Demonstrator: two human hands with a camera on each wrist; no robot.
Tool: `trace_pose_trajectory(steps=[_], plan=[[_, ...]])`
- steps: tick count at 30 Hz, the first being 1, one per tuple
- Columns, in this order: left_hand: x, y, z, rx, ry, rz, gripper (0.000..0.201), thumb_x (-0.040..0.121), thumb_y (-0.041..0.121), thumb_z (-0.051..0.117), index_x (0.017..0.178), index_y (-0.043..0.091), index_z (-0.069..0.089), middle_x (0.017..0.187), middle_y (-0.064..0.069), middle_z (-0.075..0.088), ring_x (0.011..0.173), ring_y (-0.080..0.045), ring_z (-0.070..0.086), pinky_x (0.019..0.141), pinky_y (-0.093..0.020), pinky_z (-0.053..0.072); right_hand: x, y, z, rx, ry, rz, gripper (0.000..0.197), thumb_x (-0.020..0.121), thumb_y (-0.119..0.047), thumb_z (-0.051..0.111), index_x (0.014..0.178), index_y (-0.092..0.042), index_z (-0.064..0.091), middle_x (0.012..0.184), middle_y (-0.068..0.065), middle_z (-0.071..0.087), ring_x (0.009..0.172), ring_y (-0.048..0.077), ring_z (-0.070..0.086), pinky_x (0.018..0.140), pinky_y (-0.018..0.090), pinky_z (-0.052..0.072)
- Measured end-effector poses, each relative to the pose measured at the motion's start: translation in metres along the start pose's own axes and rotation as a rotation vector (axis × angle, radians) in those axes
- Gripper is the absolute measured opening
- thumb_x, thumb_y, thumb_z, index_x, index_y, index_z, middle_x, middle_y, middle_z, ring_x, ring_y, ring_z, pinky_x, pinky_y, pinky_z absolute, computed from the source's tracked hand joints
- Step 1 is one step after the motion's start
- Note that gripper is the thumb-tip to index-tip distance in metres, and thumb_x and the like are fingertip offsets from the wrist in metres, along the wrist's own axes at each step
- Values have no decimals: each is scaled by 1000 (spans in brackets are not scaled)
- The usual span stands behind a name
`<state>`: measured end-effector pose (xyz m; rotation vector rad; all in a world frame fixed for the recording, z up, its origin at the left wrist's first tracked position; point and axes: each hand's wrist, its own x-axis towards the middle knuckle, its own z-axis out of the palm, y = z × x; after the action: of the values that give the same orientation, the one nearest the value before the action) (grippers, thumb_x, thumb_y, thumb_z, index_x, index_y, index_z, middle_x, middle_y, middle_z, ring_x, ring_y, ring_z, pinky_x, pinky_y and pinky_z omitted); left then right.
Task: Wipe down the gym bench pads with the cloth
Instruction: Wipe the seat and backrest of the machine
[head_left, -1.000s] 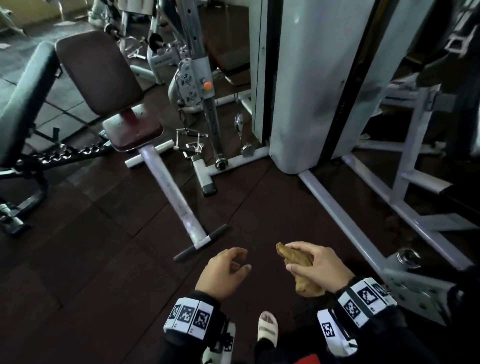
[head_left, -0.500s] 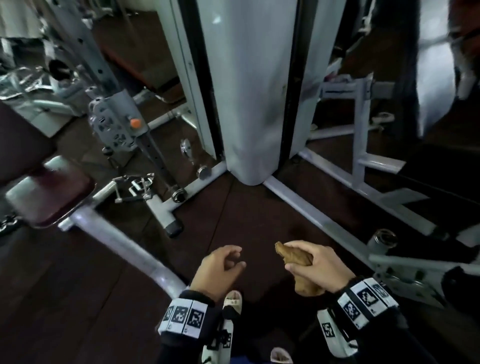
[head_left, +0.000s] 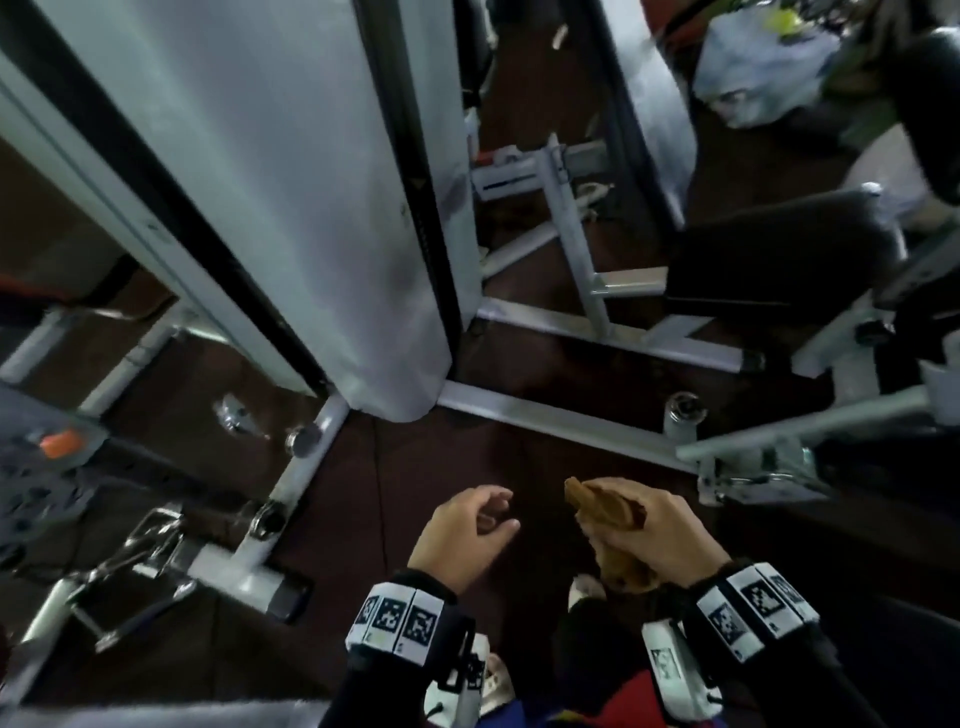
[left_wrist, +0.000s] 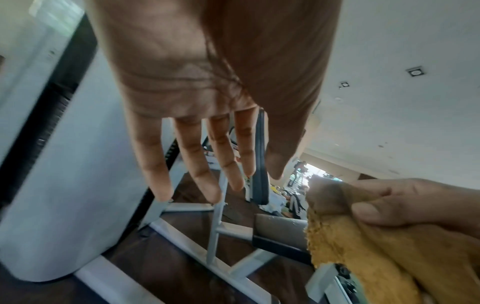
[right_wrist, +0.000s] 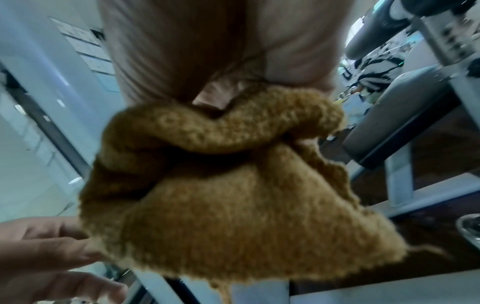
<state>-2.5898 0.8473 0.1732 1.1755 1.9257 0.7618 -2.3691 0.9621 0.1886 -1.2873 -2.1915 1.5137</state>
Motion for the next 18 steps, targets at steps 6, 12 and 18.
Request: trace_pose_trajectory(steps=[6,12,18], plan=[[99,42,13,51,-142,65,27,83,30,69,109,34,62,100,16,65,83,2,62,82,-22,52,47,20,-58,-25,97,79,42,71,-30,80,108,-40,63,90,-16,70,84,-6,63,76,11,47],[195,96,38,76,-248,124,27,85,27,68,111,29,61,104,12,65,85,-5,65,84,-26,53,94,37,-131,-27,246,68,42,71,-25,80,100,-48,61,82,-29,66,79,-11,62,68,2,42],[265,143,57,75,-313,195,25,85,26,68,109,29,60,106,13,64,86,-3,64,83,-20,51,124,47,-184,-10,310,128,40,72,-25,80,106,-39,63,82,-14,68,78,-4,63,75,15,49]])
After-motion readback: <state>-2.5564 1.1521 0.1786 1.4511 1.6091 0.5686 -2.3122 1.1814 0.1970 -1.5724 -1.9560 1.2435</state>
